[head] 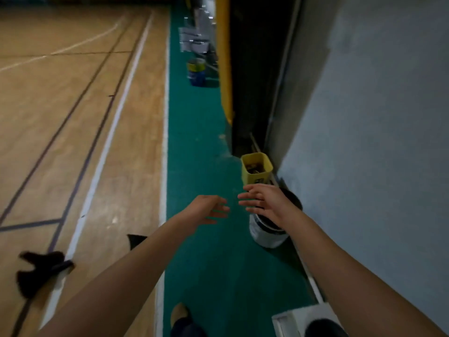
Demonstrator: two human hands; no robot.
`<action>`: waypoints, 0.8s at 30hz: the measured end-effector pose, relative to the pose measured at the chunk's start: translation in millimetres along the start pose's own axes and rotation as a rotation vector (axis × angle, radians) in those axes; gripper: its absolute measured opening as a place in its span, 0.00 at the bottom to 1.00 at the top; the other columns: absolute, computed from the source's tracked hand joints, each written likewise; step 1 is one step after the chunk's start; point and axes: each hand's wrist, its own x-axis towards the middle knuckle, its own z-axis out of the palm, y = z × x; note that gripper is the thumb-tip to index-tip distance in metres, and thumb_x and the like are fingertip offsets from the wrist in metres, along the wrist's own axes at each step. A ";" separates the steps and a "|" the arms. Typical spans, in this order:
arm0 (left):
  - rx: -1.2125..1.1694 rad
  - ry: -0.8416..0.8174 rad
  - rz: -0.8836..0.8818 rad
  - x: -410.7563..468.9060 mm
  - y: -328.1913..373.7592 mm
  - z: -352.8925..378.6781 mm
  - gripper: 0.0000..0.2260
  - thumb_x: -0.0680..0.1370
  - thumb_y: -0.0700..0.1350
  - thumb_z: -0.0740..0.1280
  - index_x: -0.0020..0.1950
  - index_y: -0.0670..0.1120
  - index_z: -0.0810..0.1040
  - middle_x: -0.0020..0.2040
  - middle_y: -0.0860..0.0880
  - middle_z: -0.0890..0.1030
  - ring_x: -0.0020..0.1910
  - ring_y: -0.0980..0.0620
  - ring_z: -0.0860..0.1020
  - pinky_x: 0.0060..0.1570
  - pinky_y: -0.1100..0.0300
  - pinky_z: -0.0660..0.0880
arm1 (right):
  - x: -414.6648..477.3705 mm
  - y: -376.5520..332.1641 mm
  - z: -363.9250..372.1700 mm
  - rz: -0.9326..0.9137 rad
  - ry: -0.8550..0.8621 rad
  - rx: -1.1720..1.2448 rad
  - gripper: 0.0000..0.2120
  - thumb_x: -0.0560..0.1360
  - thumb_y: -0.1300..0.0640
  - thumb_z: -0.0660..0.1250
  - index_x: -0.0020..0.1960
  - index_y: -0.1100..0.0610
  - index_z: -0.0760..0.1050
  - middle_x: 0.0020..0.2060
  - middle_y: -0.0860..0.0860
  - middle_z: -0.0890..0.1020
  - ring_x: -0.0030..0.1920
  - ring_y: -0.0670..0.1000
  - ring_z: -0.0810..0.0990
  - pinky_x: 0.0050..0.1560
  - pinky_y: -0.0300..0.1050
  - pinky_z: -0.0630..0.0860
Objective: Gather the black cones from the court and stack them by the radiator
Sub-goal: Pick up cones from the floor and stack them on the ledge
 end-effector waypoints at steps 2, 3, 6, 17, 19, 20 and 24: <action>-0.039 0.095 0.020 -3.6 -7.7 -47.4 0.09 0.80 0.46 0.59 0.54 0.47 0.78 0.47 0.50 0.83 0.44 0.53 0.81 0.46 0.59 0.72 | 20.3 -4.4 44.0 0.005 -0.061 -0.059 0.10 0.80 0.63 0.56 0.54 0.60 0.75 0.47 0.58 0.83 0.45 0.56 0.83 0.50 0.50 0.78; -0.063 0.142 0.031 -5.4 -10.7 -69.1 0.09 0.80 0.45 0.60 0.54 0.46 0.78 0.47 0.50 0.83 0.45 0.52 0.81 0.47 0.58 0.72 | 30.2 -7.0 63.9 0.002 -0.090 -0.091 0.10 0.79 0.63 0.56 0.54 0.60 0.75 0.46 0.58 0.83 0.45 0.56 0.83 0.51 0.50 0.78; -0.153 0.292 0.029 -11.4 -24.4 -147.2 0.11 0.80 0.45 0.60 0.57 0.43 0.78 0.51 0.46 0.83 0.47 0.50 0.81 0.45 0.59 0.73 | 59.7 -16.0 139.1 0.012 -0.198 -0.186 0.09 0.78 0.63 0.57 0.52 0.60 0.76 0.44 0.57 0.84 0.42 0.56 0.83 0.48 0.49 0.78; -0.327 0.591 -0.121 -8.8 -77.1 -336.2 0.10 0.80 0.47 0.62 0.54 0.45 0.80 0.48 0.47 0.84 0.48 0.49 0.82 0.55 0.52 0.77 | 134.2 -20.1 338.0 0.115 -0.389 -0.434 0.11 0.79 0.62 0.57 0.57 0.62 0.76 0.48 0.58 0.84 0.43 0.53 0.83 0.47 0.46 0.78; -0.364 0.627 -0.140 -5.7 -90.3 -359.6 0.10 0.80 0.47 0.62 0.55 0.45 0.79 0.48 0.47 0.84 0.49 0.49 0.82 0.56 0.51 0.77 | 149.1 -18.3 360.2 0.149 -0.408 -0.463 0.12 0.79 0.62 0.58 0.59 0.63 0.76 0.49 0.59 0.83 0.45 0.54 0.83 0.45 0.45 0.78; -0.380 0.643 -0.150 -3.7 -96.0 -368.2 0.10 0.80 0.47 0.62 0.56 0.45 0.79 0.49 0.47 0.84 0.49 0.49 0.82 0.56 0.51 0.77 | 155.4 -17.7 368.4 0.165 -0.416 -0.487 0.12 0.79 0.62 0.59 0.59 0.63 0.76 0.50 0.59 0.83 0.47 0.55 0.83 0.46 0.45 0.78; -0.445 0.747 -0.205 13.5 -112.3 -394.4 0.11 0.80 0.46 0.62 0.58 0.44 0.78 0.51 0.47 0.83 0.49 0.50 0.81 0.55 0.51 0.77 | 191.6 -21.6 402.1 0.214 -0.448 -0.581 0.11 0.79 0.60 0.62 0.58 0.63 0.77 0.53 0.57 0.83 0.51 0.55 0.82 0.46 0.45 0.78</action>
